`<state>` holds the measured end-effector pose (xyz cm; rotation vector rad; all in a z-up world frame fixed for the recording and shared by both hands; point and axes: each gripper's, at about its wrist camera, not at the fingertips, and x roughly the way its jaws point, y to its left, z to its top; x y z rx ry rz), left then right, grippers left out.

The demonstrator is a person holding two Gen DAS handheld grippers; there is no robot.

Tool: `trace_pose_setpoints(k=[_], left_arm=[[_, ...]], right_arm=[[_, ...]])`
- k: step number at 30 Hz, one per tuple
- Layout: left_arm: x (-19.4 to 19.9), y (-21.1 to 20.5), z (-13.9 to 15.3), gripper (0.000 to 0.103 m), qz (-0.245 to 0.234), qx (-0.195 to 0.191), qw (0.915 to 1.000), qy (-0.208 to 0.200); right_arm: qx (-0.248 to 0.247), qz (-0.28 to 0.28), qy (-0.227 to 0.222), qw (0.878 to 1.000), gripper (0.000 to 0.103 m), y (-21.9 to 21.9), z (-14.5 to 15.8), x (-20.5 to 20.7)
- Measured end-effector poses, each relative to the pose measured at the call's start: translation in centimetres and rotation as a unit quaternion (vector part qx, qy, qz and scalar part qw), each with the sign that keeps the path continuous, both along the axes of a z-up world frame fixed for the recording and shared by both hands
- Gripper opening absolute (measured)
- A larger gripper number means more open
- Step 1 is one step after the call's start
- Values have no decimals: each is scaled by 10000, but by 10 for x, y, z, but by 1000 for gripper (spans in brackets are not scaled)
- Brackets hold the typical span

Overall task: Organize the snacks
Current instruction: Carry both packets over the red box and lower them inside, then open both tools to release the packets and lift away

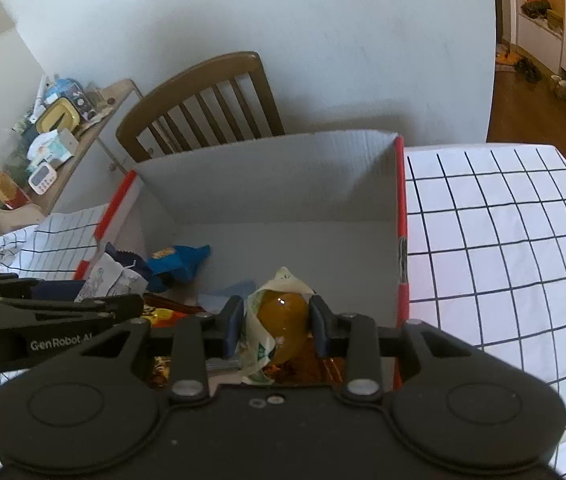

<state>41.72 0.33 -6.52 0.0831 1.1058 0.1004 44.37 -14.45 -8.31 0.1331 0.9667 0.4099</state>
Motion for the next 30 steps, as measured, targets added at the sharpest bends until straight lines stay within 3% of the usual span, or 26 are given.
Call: trace_pose_setpoints(k=[7, 16, 30], left_arm=[[2, 0, -17, 55, -13, -24, 9998, 200], [-6, -3, -12, 57, -95, -115, 9999, 62], [-46, 6, 23, 64, -158, -315, 9989, -323]], right_arm=[[-156, 50, 3, 9999, 35, 7, -6, -1], [-281, 174, -82, 9994, 38, 13, 2, -6], [-199, 289, -346, 9988, 61, 6, 35, -39]])
